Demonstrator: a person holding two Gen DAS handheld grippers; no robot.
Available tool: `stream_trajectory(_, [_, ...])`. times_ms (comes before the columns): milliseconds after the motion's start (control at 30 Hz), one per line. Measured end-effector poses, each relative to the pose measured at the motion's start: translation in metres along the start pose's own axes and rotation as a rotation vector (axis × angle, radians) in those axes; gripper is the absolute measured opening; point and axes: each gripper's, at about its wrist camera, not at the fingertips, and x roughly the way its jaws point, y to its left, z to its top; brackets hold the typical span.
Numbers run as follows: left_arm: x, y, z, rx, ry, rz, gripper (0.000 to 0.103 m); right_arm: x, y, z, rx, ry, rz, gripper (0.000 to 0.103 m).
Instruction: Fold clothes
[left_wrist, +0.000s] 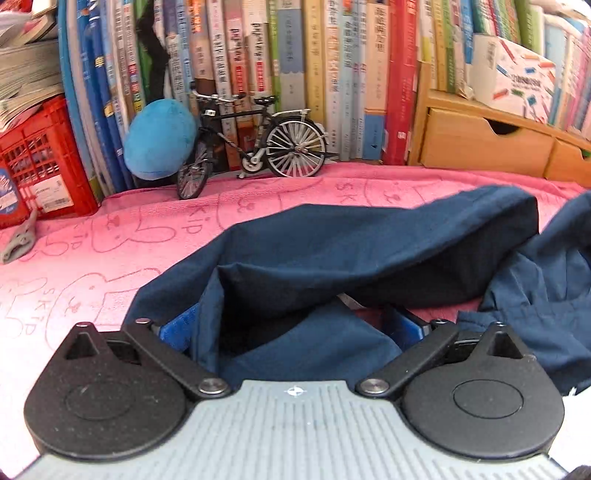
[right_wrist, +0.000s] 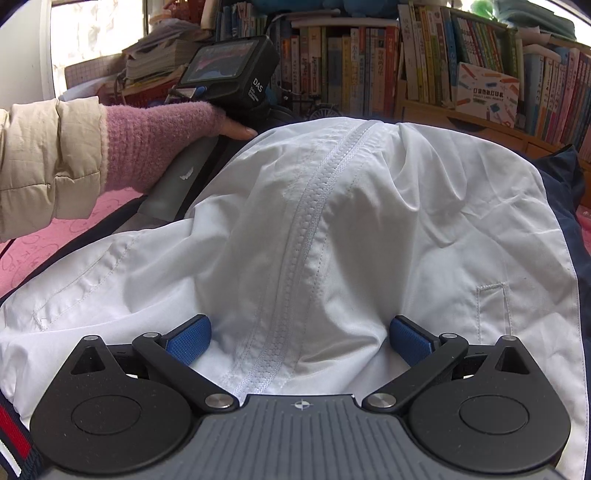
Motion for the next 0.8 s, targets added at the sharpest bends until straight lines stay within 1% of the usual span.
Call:
stream_trajectory(33, [-0.001,0.004,0.003,-0.028,-0.011,-0.008,0.084,0.0,0.0,0.0,0.0,0.0,0.0,0.103])
stream_trajectory(100, [-0.006,0.017,0.01,-0.122,-0.04,-0.039,0.025,0.0,-0.001,0.0,0.0,0.0,0.0,0.103])
stream_trajectory(167, [-0.007,0.031,0.018,-0.213,-0.034,-0.075,0.011,0.001,-0.002,0.0,0.0,0.0,0.0,0.103])
stream_trajectory(200, [-0.009,0.035,0.021,-0.22,-0.041,-0.07,0.005,0.001,-0.002,0.0,0.0,0.0,0.0,0.103])
stream_trajectory(267, [-0.018,0.038,0.028,-0.199,-0.078,-0.047,0.004,0.001,-0.001,0.0,0.0,-0.001,0.0,0.103])
stream_trajectory(333, [-0.031,0.043,0.035,-0.178,-0.138,-0.034,0.004,0.001,-0.002,0.0,0.0,-0.001,0.0,0.103])
stream_trajectory(433, [-0.061,0.064,0.053,-0.165,-0.249,0.036,0.002,0.001,-0.002,0.0,0.001,-0.001,0.0,0.103])
stream_trajectory(500, [-0.087,0.087,0.066,-0.197,-0.336,0.076,0.002,0.001,-0.002,0.0,0.004,-0.002,-0.002,0.103])
stream_trajectory(600, [-0.122,0.132,0.076,-0.243,-0.455,0.112,0.002,0.001,-0.002,-0.001,0.009,-0.004,-0.009,0.103])
stream_trajectory(667, [-0.13,0.161,0.073,-0.254,-0.464,0.163,0.002,0.002,-0.002,-0.001,0.009,-0.005,-0.011,0.103])
stream_trajectory(767, [-0.117,0.201,0.051,-0.282,-0.383,0.244,0.002,0.002,-0.002,0.0,0.007,-0.004,-0.013,0.103])
stream_trajectory(800, [-0.109,0.214,0.04,-0.307,-0.352,0.261,0.002,0.003,-0.002,0.0,0.007,-0.004,-0.014,0.103])
